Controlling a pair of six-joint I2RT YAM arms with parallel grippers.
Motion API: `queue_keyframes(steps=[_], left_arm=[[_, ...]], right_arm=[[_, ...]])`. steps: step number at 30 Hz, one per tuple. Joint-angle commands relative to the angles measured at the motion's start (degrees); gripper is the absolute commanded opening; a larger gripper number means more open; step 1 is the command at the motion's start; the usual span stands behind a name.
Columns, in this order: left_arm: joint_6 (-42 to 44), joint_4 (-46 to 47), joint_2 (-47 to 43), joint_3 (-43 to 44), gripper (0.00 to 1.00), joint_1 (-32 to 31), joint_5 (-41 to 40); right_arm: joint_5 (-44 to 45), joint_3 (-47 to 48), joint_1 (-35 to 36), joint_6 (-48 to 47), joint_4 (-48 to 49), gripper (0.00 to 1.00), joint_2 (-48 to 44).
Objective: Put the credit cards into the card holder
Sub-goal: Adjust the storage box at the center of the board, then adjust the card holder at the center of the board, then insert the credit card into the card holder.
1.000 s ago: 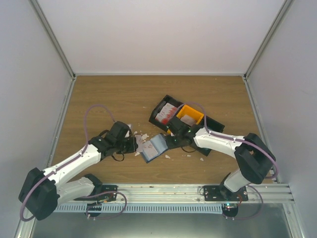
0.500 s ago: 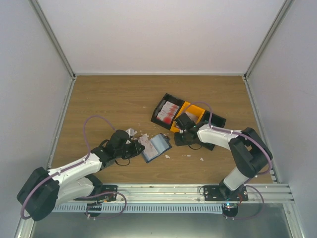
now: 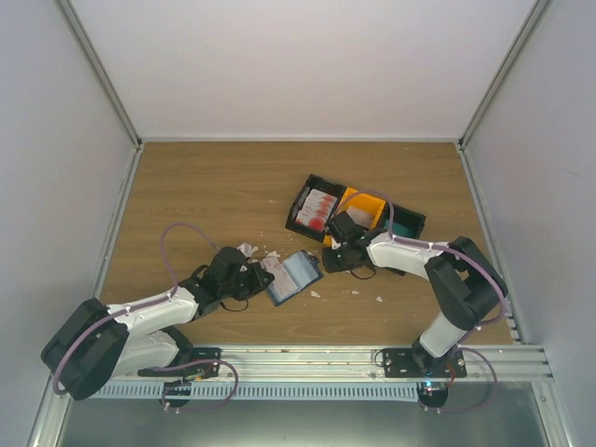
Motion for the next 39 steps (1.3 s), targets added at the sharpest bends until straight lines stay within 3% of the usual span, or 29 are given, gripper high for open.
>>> queue_keyframes(steps=[1, 7, 16, 19, 24, 27, 31, 39], left_arm=[[-1.2, 5.2, 1.0, -0.9, 0.00, -0.5, -0.6], [-0.7, 4.1, -0.4, -1.1, 0.00, -0.5, -2.6], [-0.4, -1.7, -5.9, -1.4, 0.00, -0.5, -5.2], [0.5, -4.5, -8.0, -1.2, 0.00, -0.5, -5.7], [2.9, -6.0, -11.4, -1.8, 0.00, -0.5, -3.6], [4.9, -6.8, -12.3, -1.9, 0.00, -0.5, -1.9], [5.7, -10.3, -13.6, -2.9, 0.00, -0.5, -3.4], [5.7, -2.3, -13.6, -8.0, 0.00, -0.3, -0.2]], right_arm=[[-3.5, 0.6, 2.9, -0.3, 1.3, 0.27, 2.4], [-5.9, -0.1, 7.1, 2.0, 0.6, 0.12, 3.5], [-10.6, -3.3, 11.2, 10.3, 1.8, 0.10, -0.3], [-7.8, -2.7, 11.8, 12.1, 0.5, 0.10, -1.1], [3.4, 0.2, 12.8, 14.6, -5.1, 0.20, -6.5], [2.6, 1.0, 13.1, 13.1, -5.1, 0.34, -6.8], [1.5, 3.8, 15.1, 10.7, -5.2, 0.46, -3.1], [7.0, 10.4, 17.8, 10.0, -9.1, 0.48, 5.6]])
